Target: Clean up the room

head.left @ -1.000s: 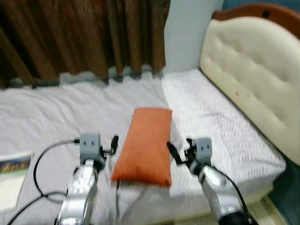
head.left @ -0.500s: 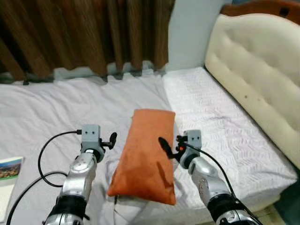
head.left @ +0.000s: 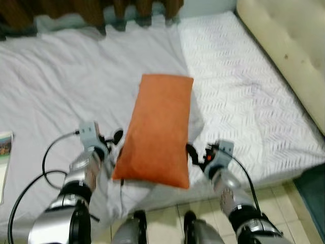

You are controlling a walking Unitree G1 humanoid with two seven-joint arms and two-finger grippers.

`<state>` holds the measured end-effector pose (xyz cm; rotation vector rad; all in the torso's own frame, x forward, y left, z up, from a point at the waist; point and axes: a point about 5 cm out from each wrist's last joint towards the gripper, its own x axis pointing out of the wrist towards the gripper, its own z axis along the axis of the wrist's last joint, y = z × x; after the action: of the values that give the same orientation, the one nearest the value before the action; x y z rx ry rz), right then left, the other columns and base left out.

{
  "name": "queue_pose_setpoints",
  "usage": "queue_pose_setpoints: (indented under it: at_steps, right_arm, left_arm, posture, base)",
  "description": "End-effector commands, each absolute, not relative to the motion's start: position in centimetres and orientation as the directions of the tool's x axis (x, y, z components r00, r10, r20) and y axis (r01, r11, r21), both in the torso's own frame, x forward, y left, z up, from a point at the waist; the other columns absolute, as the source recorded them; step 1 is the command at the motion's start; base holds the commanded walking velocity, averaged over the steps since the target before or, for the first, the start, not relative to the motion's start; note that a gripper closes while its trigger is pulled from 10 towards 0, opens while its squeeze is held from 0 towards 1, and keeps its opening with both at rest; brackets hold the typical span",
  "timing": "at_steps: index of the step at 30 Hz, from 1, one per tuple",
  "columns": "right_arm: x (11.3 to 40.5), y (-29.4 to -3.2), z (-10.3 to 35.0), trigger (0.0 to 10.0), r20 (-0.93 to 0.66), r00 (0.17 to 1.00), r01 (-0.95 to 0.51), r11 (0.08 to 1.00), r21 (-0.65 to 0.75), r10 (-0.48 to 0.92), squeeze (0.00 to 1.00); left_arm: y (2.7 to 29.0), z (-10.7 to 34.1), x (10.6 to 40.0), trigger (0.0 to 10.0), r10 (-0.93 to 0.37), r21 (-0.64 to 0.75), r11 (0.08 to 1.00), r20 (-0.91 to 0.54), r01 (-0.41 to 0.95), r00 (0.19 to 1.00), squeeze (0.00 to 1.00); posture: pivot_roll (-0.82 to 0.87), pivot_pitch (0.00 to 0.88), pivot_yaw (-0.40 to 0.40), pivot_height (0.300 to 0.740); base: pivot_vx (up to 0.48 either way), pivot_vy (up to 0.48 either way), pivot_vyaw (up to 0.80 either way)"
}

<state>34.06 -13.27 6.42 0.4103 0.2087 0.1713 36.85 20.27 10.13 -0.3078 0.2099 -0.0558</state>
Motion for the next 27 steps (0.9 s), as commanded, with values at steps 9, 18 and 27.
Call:
queue_pose_setpoints:
  at_steps: [9,18,27]
  right_arm:
    - [34.7,-11.7,10.0,10.0,0.046,0.98,-0.185,0.808,0.559,0.193,0.0]
    - [33.6,-12.9,12.7,10.0,0.155,0.97,-0.241,0.796,0.555,0.185,0.0]
    - [29.8,-11.3,10.8,10.0,0.073,0.951,-0.288,0.774,0.564,0.301,0.0]
  left_arm:
    - [19.9,10.7,37.2,10.0,-0.105,-0.497,0.867,-0.1,0.042,0.989,0.0]
    - [18.7,11.9,37.7,10.0,-0.196,-0.594,0.79,-0.004,0.155,0.981,0.0]
    - [19.9,13.6,38.0,10.0,-0.213,-0.603,0.765,0.098,0.229,0.972,0.0]
  posture:
    - [-0.06,0.581,0.027,0.74]
    - [-0.08,0.576,0.027,0.74]
    - [-0.08,0.56,0.034,0.74]
  base:
    - [0.0,0.0,0.0]
    - [0.0,0.0,0.0]
    - [0.0,0.0,0.0]
